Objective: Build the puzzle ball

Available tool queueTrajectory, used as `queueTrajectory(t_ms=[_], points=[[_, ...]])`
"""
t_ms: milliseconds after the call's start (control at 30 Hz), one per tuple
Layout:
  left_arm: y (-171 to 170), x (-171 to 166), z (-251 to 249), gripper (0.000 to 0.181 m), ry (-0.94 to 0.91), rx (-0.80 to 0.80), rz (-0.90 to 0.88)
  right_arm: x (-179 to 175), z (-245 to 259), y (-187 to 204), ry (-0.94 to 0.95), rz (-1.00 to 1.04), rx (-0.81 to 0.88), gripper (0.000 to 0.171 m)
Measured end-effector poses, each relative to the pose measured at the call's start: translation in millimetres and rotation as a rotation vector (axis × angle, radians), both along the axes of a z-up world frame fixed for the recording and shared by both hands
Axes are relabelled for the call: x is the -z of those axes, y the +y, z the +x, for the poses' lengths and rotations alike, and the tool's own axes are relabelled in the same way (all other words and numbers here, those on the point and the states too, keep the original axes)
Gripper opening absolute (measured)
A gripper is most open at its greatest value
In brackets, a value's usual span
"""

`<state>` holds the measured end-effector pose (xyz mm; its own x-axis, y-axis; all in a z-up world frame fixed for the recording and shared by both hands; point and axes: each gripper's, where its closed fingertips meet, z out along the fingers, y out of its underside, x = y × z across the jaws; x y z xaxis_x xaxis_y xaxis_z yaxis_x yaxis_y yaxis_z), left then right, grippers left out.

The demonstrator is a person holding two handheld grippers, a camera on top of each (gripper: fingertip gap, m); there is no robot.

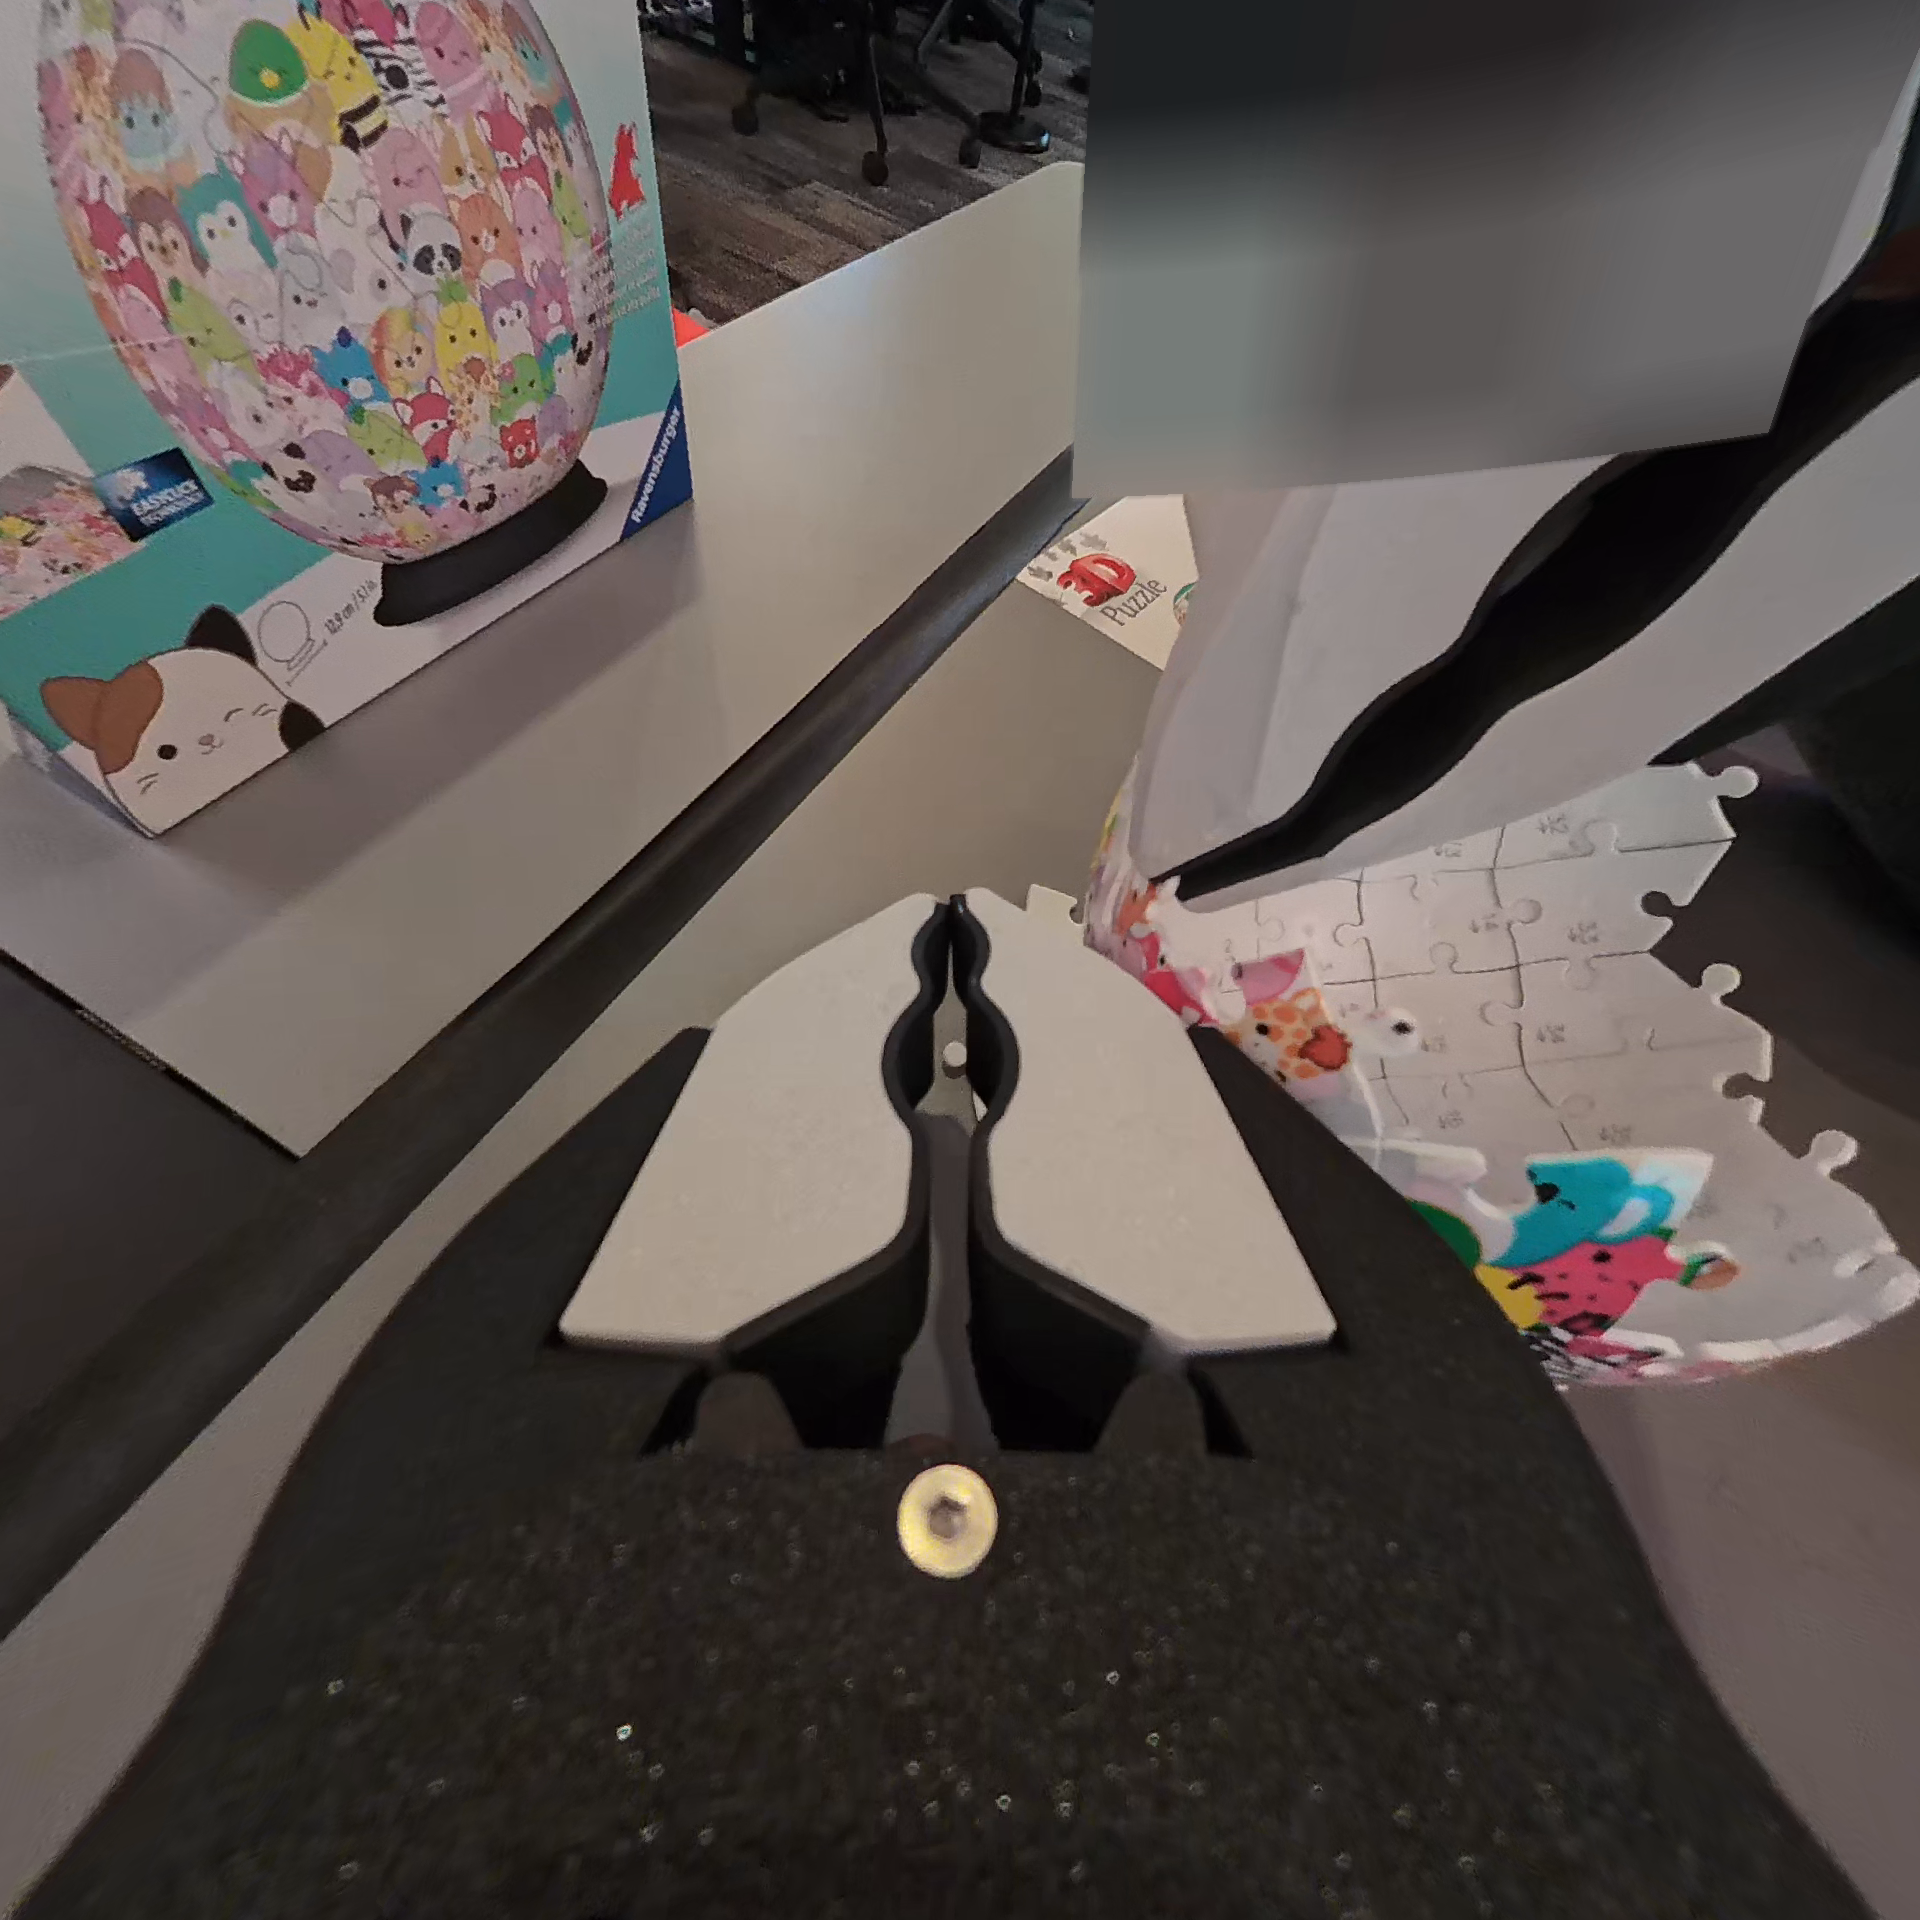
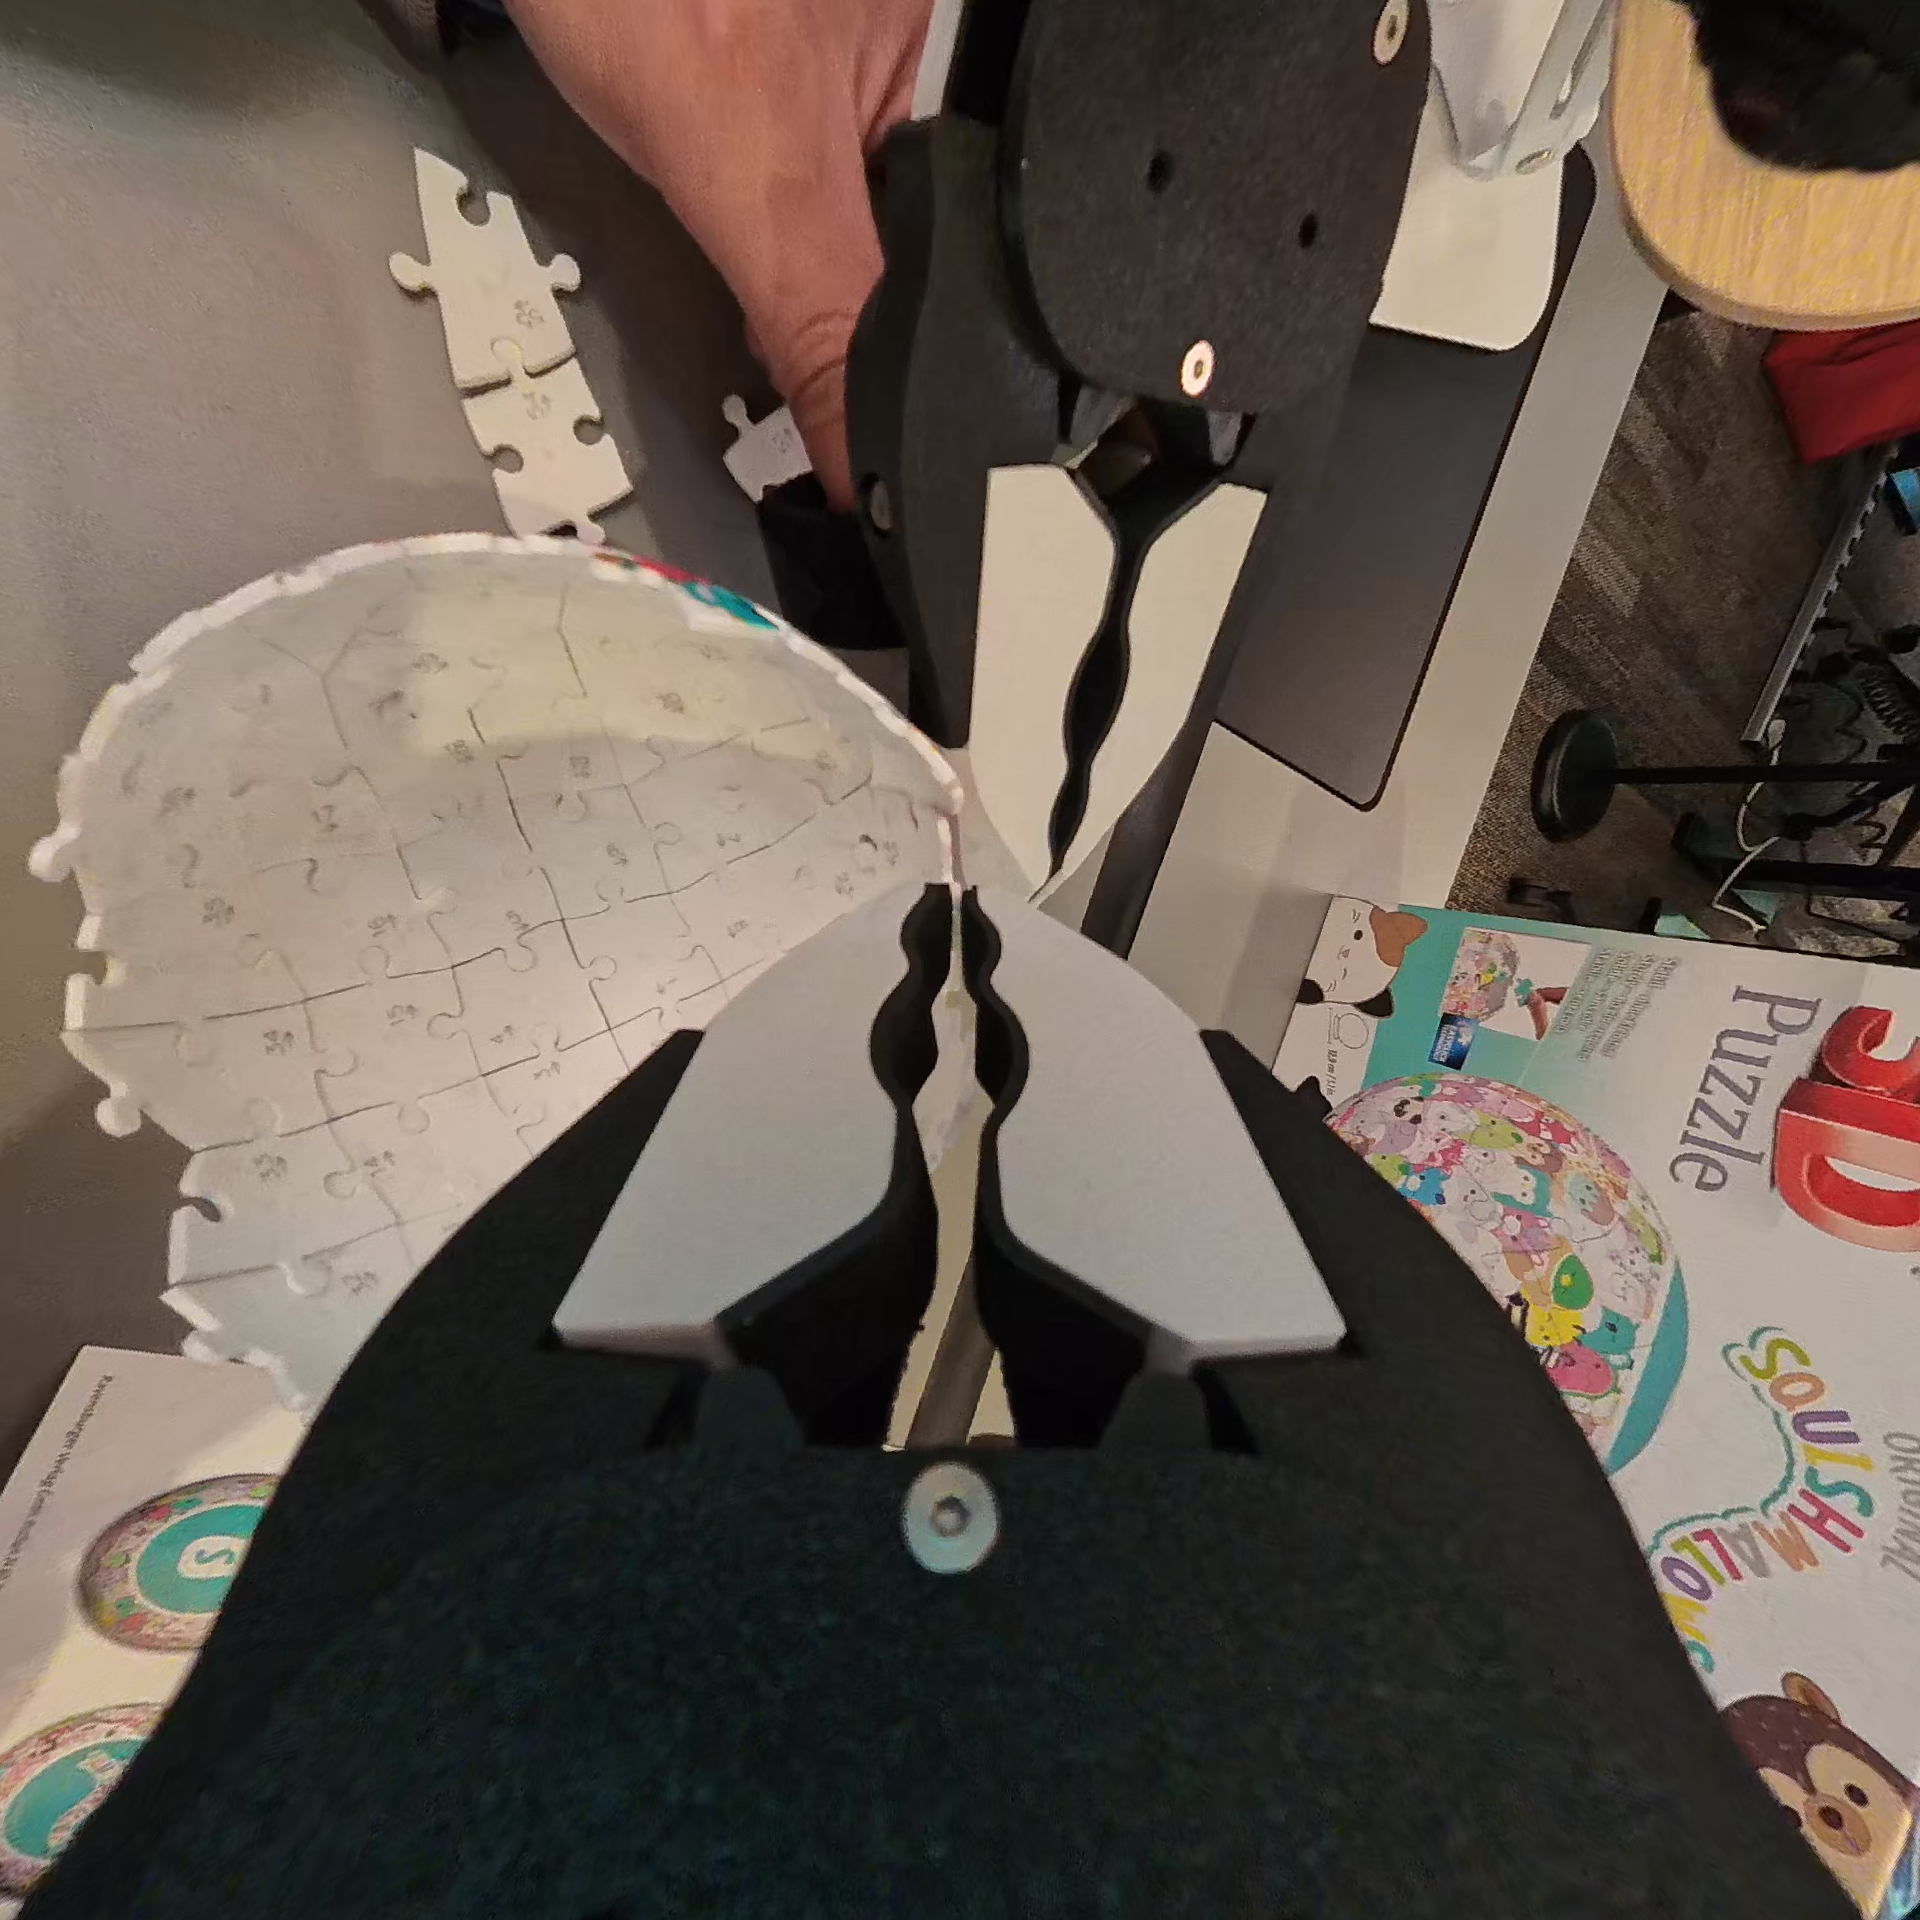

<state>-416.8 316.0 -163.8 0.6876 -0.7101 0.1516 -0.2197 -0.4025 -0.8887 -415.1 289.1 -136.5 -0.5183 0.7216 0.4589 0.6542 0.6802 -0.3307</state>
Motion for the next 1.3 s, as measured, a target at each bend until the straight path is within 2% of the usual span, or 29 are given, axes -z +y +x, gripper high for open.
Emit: queueTrajectory(t_ms=[1100, 1300], points=[[3, 9, -7, 0.0, 0.017, -0.026, -0.05, 2, -5, 0, 0.03, 0.067, -0.052, 0.002], [-2, 34, -15, 0.0, 0.166, -0.03, -0.148, 2, -6, 0, 0.039, 0.062, -0.062, 0.002]])
